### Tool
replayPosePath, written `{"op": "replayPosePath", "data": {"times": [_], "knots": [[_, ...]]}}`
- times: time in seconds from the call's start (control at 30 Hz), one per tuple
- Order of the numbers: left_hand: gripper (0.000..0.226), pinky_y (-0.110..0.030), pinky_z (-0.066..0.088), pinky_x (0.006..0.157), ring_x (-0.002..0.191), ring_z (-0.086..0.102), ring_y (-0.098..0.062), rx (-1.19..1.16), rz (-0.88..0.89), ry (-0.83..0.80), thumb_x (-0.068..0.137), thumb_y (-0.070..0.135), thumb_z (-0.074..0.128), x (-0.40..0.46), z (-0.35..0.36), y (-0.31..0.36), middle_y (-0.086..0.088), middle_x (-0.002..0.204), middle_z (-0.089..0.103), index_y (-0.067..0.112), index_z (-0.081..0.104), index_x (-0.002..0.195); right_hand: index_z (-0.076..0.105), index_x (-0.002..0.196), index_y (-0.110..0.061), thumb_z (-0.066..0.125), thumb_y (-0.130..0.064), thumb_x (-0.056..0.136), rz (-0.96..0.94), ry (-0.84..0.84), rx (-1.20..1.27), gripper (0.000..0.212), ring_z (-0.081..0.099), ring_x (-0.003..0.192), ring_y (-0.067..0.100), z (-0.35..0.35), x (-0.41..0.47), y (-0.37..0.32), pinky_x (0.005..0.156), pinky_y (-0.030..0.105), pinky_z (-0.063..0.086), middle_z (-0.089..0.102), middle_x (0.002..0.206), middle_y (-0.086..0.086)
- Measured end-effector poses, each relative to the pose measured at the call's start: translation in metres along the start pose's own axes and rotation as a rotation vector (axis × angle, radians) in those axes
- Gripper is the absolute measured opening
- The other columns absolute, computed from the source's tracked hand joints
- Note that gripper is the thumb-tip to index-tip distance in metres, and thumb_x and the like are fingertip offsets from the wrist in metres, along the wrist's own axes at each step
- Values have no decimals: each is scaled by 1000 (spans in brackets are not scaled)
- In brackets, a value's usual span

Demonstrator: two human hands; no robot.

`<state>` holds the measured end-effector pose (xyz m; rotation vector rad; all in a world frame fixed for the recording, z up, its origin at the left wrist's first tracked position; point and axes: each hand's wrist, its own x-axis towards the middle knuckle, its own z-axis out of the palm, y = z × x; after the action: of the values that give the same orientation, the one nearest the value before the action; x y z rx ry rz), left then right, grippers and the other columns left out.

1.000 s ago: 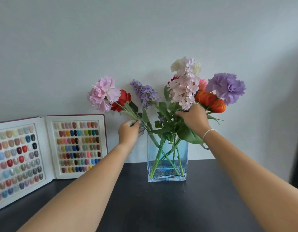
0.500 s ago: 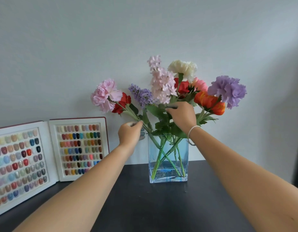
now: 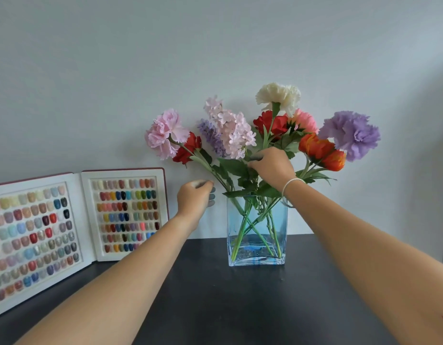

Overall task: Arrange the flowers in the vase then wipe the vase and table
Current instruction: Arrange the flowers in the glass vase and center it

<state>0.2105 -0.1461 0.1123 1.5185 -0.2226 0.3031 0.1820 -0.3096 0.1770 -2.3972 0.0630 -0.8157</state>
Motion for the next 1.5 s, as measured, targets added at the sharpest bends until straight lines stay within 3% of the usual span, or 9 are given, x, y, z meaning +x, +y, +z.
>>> {"op": "replayPosePath", "data": {"times": [0.13,0.3,0.43,0.53,0.63,0.83,1.1,1.23,1.5], "knots": [[16,-27,55,68,69,58,-16,51,54,-50,88,22,56,-6,7,2,-6,82,63,20,61,72,68,108,-16,56,-20,86,-8,146,154,26,48,49,9,-20,-16,14,49,25,41,71,103,5],[29,-24,53,49,61,58,-17,81,-185,-25,80,40,64,-10,22,6,-4,71,58,13,56,72,59,83,-20,55,-38,82,174,382,110,19,53,69,19,-34,-54,51,56,29,34,62,79,-1],[22,-23,53,44,60,56,-18,-113,-392,-78,82,24,67,-12,33,10,-9,71,55,6,54,82,52,77,-12,55,-51,79,411,145,200,39,51,58,20,-33,-65,64,49,27,36,55,66,1],[15,-26,53,51,65,57,-18,-263,-370,-33,84,-2,59,-12,37,11,-12,78,57,6,48,90,57,77,-9,60,-34,83,551,-23,613,26,48,48,17,-29,-66,64,40,19,36,60,66,6],[21,-25,51,57,69,59,-19,-250,-293,42,84,-9,53,-8,34,9,-18,98,60,10,46,89,58,73,-12,61,-18,84,566,29,813,13,50,37,11,-27,-65,67,33,12,35,61,63,5],[20,-24,52,58,76,61,-23,-158,-263,62,85,-8,53,-5,20,-6,-20,106,58,7,48,96,59,73,-14,60,-17,84,582,66,813,12,51,43,12,-25,-73,84,32,12,37,62,64,4],[14,-23,56,55,61,56,-17,-187,-282,-64,85,-1,57,-7,28,-7,-10,74,56,10,50,80,64,74,-16,62,-26,82,563,20,831,13,52,47,13,-12,-80,93,37,14,39,65,65,0],[11,-28,55,61,62,56,-19,-204,-318,-134,85,9,61,-9,32,-9,-10,72,56,10,51,81,67,78,-18,63,-30,81,539,-16,811,13,52,45,12,-10,-81,94,37,17,41,66,63,-2],[9,-20,56,50,62,57,-17,-275,-310,-100,85,4,60,-12,31,-10,-10,71,57,9,54,79,67,79,-15,64,-30,81,494,-92,793,15,53,52,13,-12,-87,98,40,18,41,66,65,-3]]}}
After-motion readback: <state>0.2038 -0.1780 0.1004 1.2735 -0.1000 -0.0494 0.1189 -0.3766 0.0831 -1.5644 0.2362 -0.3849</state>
